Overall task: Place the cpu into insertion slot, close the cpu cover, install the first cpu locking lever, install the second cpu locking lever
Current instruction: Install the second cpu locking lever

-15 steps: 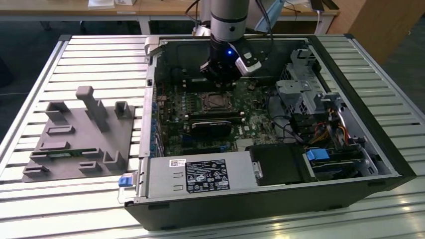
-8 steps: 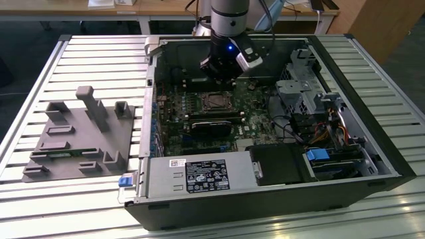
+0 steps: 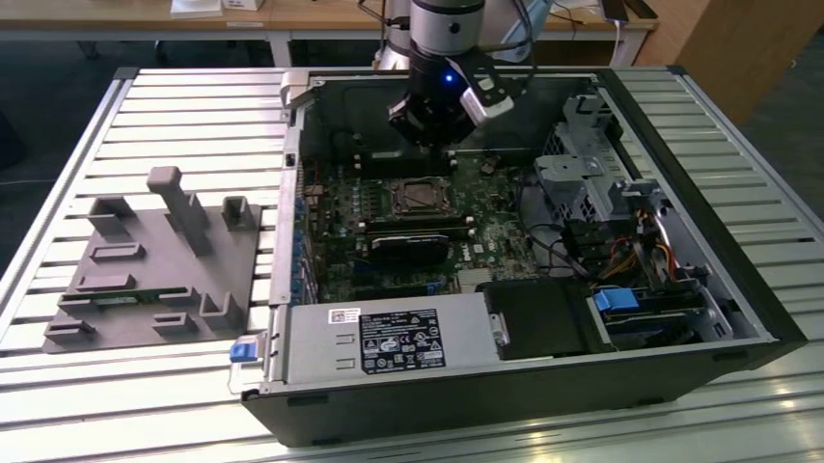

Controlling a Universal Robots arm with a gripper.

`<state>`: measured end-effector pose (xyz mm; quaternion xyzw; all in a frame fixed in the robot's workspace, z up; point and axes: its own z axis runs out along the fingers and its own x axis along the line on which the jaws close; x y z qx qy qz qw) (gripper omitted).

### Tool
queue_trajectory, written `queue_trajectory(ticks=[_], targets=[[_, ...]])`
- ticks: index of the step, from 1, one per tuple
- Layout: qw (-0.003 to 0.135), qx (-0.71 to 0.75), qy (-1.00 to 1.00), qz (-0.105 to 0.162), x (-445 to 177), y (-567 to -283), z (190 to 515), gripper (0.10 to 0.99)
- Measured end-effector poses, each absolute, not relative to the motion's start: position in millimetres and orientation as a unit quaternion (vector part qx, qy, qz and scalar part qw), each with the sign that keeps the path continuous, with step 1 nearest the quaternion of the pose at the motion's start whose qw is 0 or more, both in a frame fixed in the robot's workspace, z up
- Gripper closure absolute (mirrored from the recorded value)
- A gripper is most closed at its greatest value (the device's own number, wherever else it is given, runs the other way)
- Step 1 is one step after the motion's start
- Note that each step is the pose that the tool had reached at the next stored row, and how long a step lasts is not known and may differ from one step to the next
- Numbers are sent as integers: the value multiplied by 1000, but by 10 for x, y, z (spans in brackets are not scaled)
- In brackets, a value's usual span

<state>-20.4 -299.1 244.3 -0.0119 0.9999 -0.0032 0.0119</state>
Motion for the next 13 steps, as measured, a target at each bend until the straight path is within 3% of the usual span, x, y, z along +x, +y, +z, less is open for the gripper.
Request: queue_trajectory(ticks=[13], targets=[[6,-12,1000,0,-205,-3276,2403,980]])
